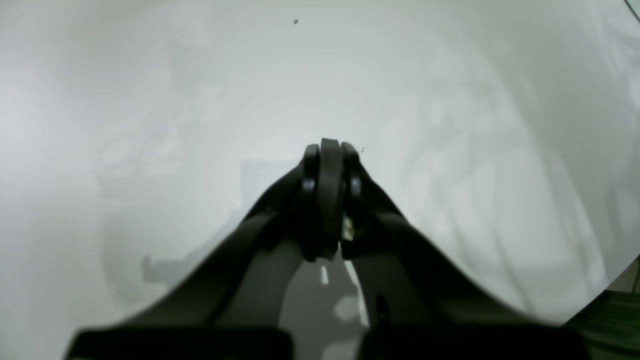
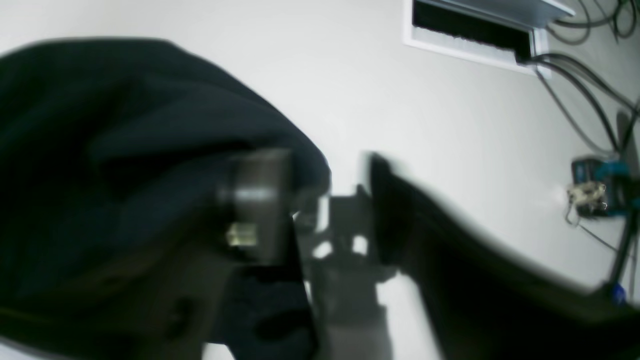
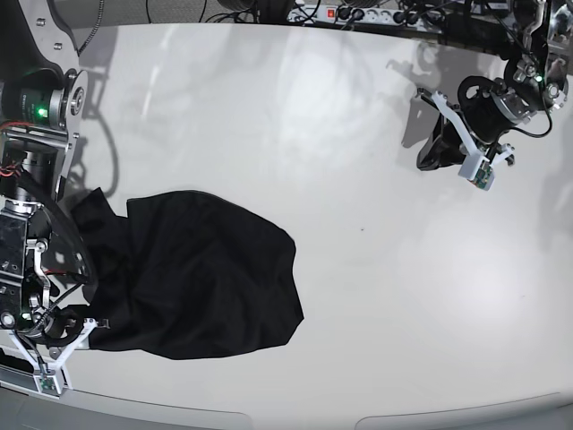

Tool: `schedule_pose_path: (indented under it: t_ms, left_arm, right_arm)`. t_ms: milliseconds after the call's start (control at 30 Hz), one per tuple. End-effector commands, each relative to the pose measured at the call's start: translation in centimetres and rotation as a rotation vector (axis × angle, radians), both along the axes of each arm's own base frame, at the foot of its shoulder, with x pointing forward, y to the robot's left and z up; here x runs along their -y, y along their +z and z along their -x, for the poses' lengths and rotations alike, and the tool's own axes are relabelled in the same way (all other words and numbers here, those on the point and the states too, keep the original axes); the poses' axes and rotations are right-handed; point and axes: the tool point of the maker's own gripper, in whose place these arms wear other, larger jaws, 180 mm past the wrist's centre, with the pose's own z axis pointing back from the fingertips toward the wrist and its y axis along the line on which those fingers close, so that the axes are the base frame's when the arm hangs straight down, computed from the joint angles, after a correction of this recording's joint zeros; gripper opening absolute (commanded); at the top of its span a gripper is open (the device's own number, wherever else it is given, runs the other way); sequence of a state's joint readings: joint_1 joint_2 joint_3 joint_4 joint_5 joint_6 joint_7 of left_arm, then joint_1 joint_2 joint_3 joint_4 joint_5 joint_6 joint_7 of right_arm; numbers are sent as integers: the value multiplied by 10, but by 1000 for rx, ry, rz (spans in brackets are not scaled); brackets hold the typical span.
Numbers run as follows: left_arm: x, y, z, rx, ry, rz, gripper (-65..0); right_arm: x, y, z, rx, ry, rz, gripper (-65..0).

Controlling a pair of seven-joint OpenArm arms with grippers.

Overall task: Layout the t-shirt on the table in an organized manner, then fold the t-shirt properly
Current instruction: 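Drag the gripped shirt edge outward with the right gripper and release, then grasp the shirt again near its middle with the right gripper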

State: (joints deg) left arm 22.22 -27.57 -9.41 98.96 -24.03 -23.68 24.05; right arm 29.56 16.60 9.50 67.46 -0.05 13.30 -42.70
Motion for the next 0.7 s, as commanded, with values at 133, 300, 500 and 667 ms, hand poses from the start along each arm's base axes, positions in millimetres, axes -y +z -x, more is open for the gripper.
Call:
schedule_pose_path:
  t_ms: [133,300,500,667]
  left_arm:
    - [1,11,-5,36,-10,12,-650]
    - [1,11,-5,36,-9,13,-650]
    - [1,11,-6,38,-9,13,-650]
    - [1,11,-6,38,-9,12,-650]
  right_arm:
    - [12,31,-4,37,3,-52,-249]
    - [-91,25,12,-7,490,-331,-250]
    - [-175,-13,47,-45,633,-572,-289]
    - [-241,-56,78,-125,795,-481,-291]
